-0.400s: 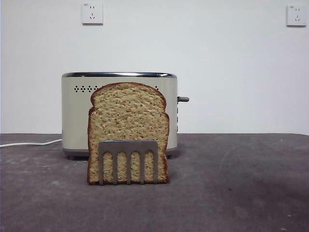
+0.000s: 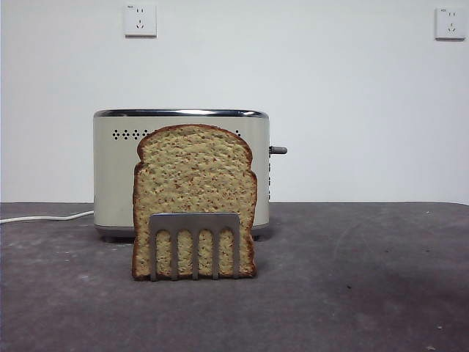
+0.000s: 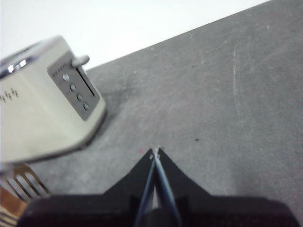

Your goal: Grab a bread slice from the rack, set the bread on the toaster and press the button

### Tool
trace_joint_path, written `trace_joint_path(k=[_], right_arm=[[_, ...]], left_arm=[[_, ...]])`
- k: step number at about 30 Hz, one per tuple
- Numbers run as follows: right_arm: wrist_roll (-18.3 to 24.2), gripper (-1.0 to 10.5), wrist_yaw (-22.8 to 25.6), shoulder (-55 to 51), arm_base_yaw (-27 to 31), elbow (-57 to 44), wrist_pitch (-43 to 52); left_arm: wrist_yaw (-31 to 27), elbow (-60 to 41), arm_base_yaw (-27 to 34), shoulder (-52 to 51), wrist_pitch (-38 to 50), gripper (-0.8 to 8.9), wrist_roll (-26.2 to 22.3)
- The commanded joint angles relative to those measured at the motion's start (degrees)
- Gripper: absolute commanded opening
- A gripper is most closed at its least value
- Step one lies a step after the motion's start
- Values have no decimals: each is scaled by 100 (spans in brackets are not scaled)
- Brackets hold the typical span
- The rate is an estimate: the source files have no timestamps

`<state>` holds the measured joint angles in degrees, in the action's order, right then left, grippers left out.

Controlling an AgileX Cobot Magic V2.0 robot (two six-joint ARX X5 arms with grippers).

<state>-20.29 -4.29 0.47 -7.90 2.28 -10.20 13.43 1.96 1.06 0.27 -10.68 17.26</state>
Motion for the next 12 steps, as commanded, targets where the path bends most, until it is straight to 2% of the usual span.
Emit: trace_joint_path(k=[1,7,9,12], right_arm=[[-236,-12,20,70,-2,372,114],[-125,-12,-37,682,-4,1261,20],[37,-12,-175,977,-4,1663,-170],[444,-12,-531,1484,-7,2393,-629]], left_arm=[[260,332,13,-15,55,-8,275],[704,1257,13,81,-105,-8,361],[817,1620,13,184,-319,-8,341],[973,2199,13,393,-828,-8,4]])
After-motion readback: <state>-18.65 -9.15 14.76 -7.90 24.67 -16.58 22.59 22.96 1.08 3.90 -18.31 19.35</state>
